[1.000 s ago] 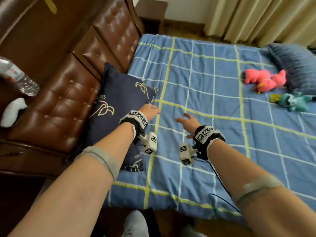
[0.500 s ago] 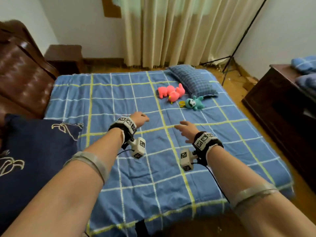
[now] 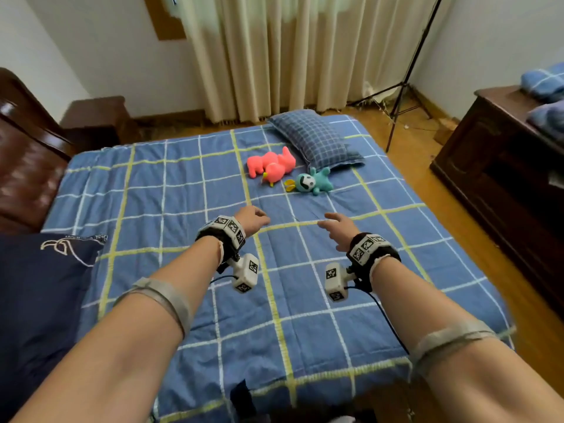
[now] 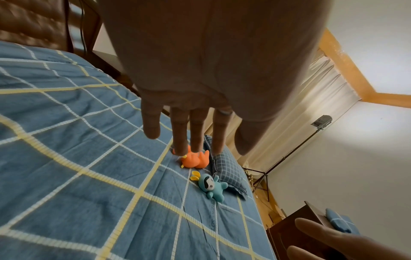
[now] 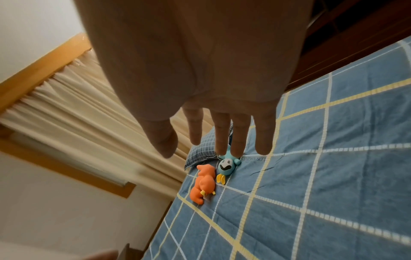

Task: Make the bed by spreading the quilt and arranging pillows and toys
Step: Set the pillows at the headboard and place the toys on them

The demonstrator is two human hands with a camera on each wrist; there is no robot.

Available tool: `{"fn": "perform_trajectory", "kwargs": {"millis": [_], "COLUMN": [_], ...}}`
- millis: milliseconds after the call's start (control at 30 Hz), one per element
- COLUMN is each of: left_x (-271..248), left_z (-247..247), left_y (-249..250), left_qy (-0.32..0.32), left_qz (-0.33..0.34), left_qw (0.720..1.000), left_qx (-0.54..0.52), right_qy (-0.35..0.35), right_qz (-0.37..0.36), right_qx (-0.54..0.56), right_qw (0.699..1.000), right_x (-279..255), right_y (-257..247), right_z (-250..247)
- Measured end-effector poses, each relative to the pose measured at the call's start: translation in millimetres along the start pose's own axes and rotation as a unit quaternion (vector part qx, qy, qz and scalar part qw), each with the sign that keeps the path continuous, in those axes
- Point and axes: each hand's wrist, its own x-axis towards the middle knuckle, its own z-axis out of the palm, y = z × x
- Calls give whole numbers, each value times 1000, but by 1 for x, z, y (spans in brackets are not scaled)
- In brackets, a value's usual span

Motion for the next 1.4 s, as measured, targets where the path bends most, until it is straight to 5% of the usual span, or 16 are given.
{"fn": "perform_trajectory", "kwargs": {"millis": [233, 467, 567, 767, 933, 1167, 1400], "left_x": [8, 36, 37, 46, 55, 109, 268], "left_z": [116, 273, 346, 526, 645, 714, 739], "left_y": [116, 252, 339, 546, 666, 755, 840], "left_qy": [-37, -151, -218, -212, -247, -239, -228], "left_qz": [-20, 91, 143, 235, 238, 175, 123], "left_qw": [998, 982, 958, 923, 905, 919, 939], "left_qx": [-38, 68, 118, 218, 252, 261, 226], "right_qy": [-17, 42, 66, 141, 100, 25, -15], "right_qz": [-14, 27, 43, 31, 50, 15, 3], "right_qx": [-77, -151, -137, -128, -250, -306, -332], "right_qw": [997, 987, 987, 981, 962, 952, 943], "right_x": [-5, -36, -50, -67, -56, 24, 162], "right_y": [40, 148, 195, 295, 361, 362, 296], "right_z": [-163, -331, -426, -643, -801, -921, -1047]}}
